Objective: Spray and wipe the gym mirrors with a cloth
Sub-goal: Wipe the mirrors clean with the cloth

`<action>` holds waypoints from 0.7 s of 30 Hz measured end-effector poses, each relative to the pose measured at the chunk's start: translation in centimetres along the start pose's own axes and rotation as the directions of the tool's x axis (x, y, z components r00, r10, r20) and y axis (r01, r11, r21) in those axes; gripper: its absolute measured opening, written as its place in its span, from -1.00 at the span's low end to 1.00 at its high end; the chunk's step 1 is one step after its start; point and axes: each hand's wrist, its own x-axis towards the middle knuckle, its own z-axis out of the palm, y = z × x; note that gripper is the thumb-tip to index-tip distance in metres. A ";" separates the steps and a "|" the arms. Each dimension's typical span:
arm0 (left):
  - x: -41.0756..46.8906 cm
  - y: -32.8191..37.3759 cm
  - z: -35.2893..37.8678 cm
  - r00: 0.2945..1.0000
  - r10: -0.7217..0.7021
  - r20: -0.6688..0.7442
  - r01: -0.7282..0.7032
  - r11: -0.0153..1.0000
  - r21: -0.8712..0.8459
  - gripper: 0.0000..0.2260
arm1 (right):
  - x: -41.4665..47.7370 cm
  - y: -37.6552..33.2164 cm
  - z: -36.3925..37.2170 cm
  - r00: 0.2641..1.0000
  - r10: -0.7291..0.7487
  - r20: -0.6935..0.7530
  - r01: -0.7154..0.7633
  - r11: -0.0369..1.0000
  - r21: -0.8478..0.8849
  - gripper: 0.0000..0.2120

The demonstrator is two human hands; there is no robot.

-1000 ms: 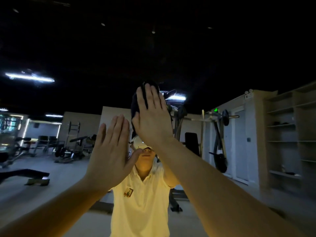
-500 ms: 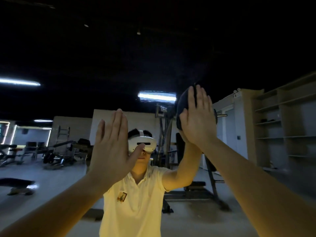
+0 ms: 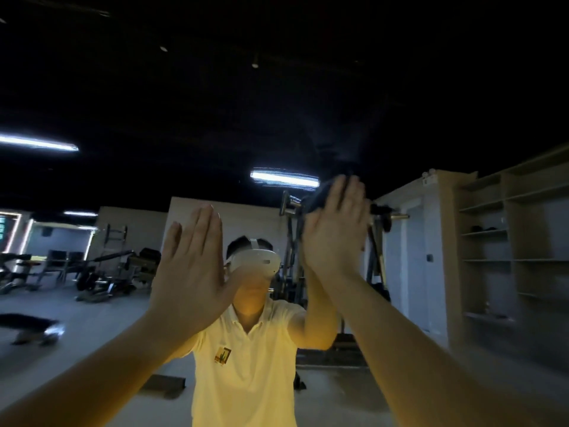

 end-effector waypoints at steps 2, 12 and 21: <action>-0.8 0.1 -0.3 1.000 -0.002 0.023 0.003 1.000 -0.004 -0.19 | -1.6 -3.9 0.4 0.967 -0.250 0.040 0.250 0.968 0.012 -0.32; -2.5 3.6 -0.5 0.995 0.061 0.084 -0.060 0.998 -0.008 -0.26 | -1.5 5.8 -0.1 0.934 -0.339 0.111 0.344 0.939 -0.026 -0.33; -2.8 5.8 0.5 0.995 -0.028 0.093 0.026 0.999 0.026 -0.09 | -3.6 14.1 -0.4 0.986 0.148 0.070 -0.151 0.988 0.041 -0.34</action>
